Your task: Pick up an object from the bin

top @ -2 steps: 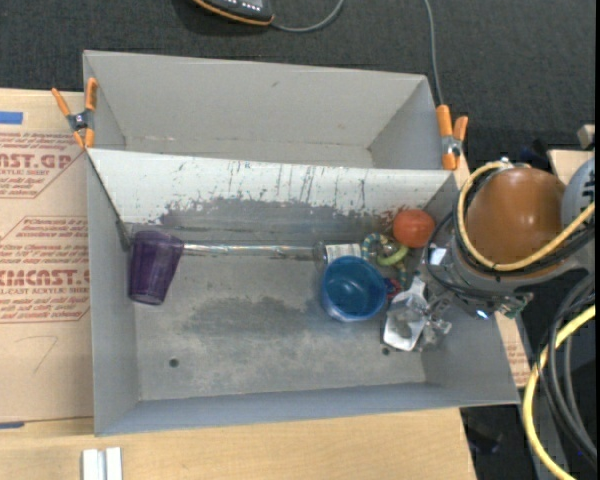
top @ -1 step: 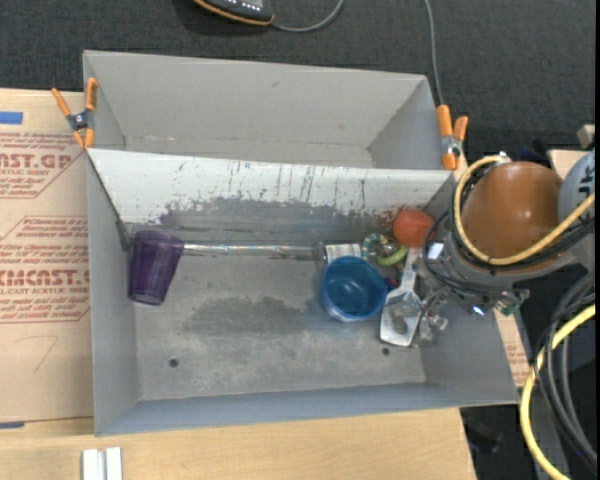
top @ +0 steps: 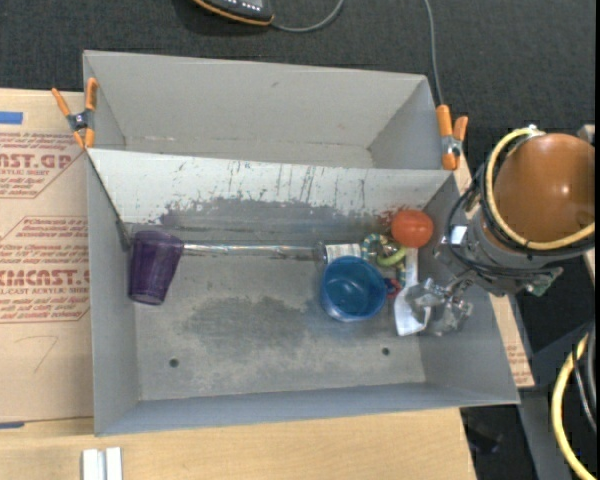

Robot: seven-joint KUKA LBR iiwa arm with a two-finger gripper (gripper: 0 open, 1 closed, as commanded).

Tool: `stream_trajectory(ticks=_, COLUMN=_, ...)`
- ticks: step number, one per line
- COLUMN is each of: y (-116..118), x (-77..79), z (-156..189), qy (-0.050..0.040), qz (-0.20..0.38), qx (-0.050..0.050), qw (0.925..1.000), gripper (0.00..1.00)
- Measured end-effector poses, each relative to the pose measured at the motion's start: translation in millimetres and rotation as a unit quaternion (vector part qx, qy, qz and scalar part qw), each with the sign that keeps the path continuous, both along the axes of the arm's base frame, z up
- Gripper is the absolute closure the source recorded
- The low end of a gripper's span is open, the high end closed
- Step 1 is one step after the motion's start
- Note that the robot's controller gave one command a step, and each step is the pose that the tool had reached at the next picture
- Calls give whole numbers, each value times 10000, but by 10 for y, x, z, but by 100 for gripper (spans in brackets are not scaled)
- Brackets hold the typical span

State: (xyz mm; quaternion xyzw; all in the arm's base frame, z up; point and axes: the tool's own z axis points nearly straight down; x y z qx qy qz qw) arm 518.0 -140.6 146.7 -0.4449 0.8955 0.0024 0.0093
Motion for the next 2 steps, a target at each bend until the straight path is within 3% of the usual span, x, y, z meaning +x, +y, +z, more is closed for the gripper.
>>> stream_trajectory(ticks=2, y=3, x=1, z=2, qy=-1, qz=-2, qx=2, qw=10000, gripper=100)
